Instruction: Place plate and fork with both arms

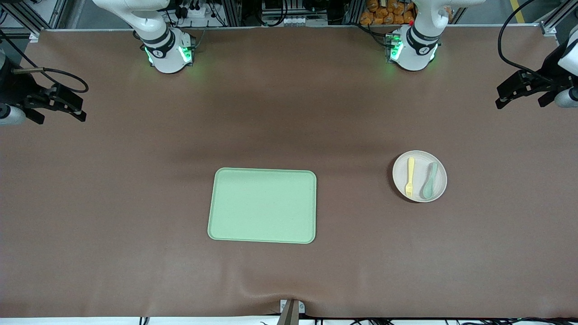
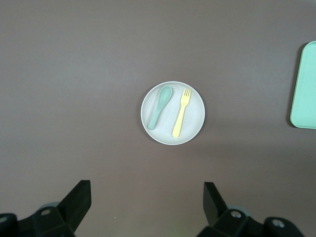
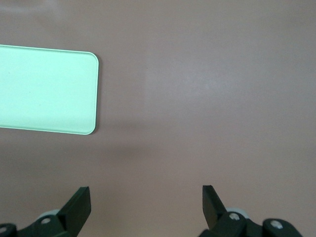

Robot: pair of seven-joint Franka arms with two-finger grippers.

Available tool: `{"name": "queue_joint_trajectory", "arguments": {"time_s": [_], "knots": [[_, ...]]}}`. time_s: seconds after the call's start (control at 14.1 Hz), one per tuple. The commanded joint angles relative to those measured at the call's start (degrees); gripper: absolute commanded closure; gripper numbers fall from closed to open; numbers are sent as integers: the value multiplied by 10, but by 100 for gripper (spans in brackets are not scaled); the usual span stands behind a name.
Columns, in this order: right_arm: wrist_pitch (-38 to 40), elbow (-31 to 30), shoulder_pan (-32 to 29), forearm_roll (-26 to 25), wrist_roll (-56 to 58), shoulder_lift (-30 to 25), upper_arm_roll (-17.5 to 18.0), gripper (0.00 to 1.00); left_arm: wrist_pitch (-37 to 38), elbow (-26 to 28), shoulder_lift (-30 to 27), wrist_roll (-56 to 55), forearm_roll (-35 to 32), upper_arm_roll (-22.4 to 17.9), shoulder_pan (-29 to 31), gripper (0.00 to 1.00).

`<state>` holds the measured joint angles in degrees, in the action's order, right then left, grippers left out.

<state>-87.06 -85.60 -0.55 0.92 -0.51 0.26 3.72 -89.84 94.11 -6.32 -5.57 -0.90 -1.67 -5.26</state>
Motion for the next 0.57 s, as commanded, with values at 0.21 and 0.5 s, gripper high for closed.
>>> {"name": "queue_joint_trajectory", "arguments": {"time_s": [0.21,0.5], "knots": [[5,13,-11,8,9,6,5,0,6,-13,2,6,7,-3,-1,0],[5,13,-12,8,9,6,4,0,6,-16,5,14,1,-3,-4,0]]}}
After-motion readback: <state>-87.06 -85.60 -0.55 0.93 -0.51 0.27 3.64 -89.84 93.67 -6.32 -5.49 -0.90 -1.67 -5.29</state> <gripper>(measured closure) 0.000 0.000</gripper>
